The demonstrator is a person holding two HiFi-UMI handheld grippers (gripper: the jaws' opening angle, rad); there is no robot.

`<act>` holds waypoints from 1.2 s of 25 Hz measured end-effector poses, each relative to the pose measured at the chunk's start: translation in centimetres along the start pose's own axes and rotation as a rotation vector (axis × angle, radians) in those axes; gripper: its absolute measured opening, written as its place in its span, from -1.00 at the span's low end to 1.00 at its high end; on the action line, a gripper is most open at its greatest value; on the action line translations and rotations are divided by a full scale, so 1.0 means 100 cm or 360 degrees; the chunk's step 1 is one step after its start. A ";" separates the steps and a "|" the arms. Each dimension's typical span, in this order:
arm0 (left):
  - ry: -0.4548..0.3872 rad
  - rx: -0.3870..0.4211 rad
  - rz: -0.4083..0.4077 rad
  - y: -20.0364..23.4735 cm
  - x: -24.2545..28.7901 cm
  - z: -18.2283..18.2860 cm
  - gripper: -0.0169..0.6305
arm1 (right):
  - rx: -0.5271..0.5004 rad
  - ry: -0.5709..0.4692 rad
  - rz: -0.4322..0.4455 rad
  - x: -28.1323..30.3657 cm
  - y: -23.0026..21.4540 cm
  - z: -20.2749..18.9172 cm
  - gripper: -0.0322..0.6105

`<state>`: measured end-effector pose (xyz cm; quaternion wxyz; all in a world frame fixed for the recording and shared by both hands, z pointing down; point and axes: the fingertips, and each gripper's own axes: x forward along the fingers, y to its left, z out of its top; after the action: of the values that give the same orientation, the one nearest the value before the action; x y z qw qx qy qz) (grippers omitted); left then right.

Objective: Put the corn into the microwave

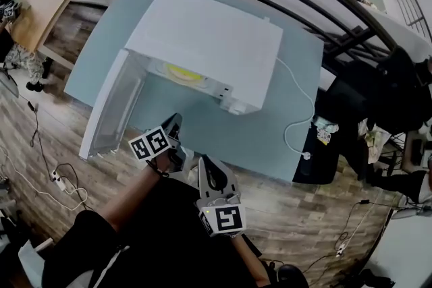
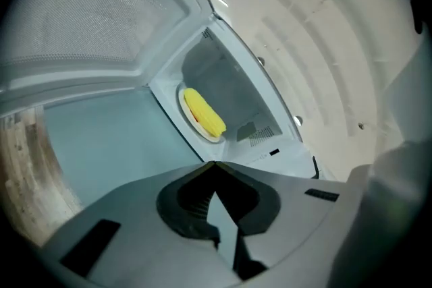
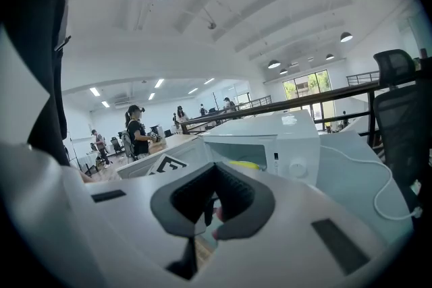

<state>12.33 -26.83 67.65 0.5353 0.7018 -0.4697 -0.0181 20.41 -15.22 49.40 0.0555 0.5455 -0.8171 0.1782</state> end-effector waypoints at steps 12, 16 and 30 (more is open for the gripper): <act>-0.0064 0.0414 -0.0222 -0.063 -0.086 -0.038 -0.94 | 0.0036 -0.0109 -0.0069 -0.070 0.011 -0.017 -0.88; -0.0097 0.0682 -0.0319 -0.096 -0.122 -0.049 -0.94 | 0.0022 -0.0155 -0.0103 -0.091 0.012 -0.014 -0.88; -0.0278 0.1082 -0.0416 -0.149 -0.210 -0.060 -0.94 | 0.0029 -0.0184 -0.0076 -0.108 0.026 -0.015 -0.88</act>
<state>13.35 -8.42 48.73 0.2228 0.8893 -0.3993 0.0108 22.21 -4.35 47.10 0.0075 0.5748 -0.8039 0.1524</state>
